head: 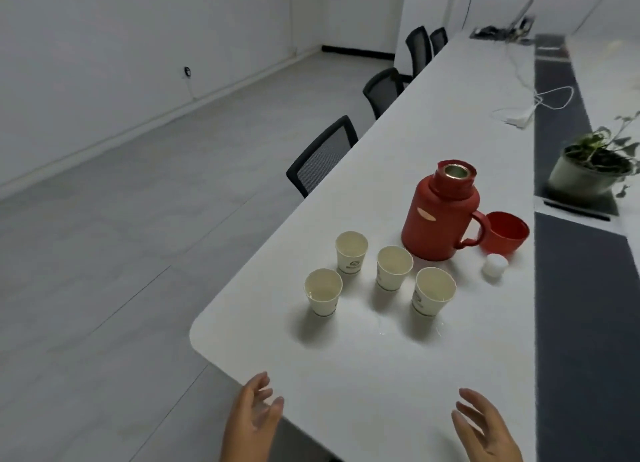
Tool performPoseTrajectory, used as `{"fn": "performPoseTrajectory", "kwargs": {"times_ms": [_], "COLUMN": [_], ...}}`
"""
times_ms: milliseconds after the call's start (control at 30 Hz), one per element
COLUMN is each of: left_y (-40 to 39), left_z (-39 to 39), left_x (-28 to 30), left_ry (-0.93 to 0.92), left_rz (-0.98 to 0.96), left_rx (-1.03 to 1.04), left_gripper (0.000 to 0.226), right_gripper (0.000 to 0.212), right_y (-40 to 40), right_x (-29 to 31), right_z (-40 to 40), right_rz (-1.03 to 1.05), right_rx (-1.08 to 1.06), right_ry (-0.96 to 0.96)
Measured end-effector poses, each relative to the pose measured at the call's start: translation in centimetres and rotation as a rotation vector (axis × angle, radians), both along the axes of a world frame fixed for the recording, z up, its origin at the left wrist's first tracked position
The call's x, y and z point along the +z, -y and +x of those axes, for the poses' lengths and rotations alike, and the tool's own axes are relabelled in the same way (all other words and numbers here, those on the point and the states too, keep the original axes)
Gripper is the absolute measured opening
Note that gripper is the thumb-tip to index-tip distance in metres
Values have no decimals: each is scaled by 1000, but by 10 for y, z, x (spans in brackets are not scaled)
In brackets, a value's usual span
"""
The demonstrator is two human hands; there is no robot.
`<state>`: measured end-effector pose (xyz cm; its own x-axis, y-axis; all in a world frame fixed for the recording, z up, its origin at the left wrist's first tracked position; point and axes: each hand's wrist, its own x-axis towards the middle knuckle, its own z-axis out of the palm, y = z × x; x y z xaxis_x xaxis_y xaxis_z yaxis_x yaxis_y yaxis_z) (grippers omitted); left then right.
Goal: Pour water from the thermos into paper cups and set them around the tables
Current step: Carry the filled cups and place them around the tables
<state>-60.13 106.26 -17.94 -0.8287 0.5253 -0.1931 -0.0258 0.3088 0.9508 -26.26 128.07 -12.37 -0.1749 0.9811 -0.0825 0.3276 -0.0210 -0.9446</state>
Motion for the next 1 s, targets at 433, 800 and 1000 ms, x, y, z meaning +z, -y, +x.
{"fn": "performPoseTrajectory", "kwargs": {"times_ms": [433, 800, 1000], "left_y": [-157, -176, -176], "left_z": [-75, -63, -55], "left_x": [-13, 14, 19], "left_ry": [-27, -78, -59], "left_rz": [-169, -131, -142], "left_rx": [-107, -117, -97], "left_gripper": [117, 95, 96], "right_gripper": [94, 92, 80], "right_y": [-131, -139, -143], "right_x": [-37, 3, -1], "right_z": [-78, -123, -113], "right_rz": [-166, -131, -39], "right_rx": [-32, -121, -88], "right_ry": [-44, -32, -46]}}
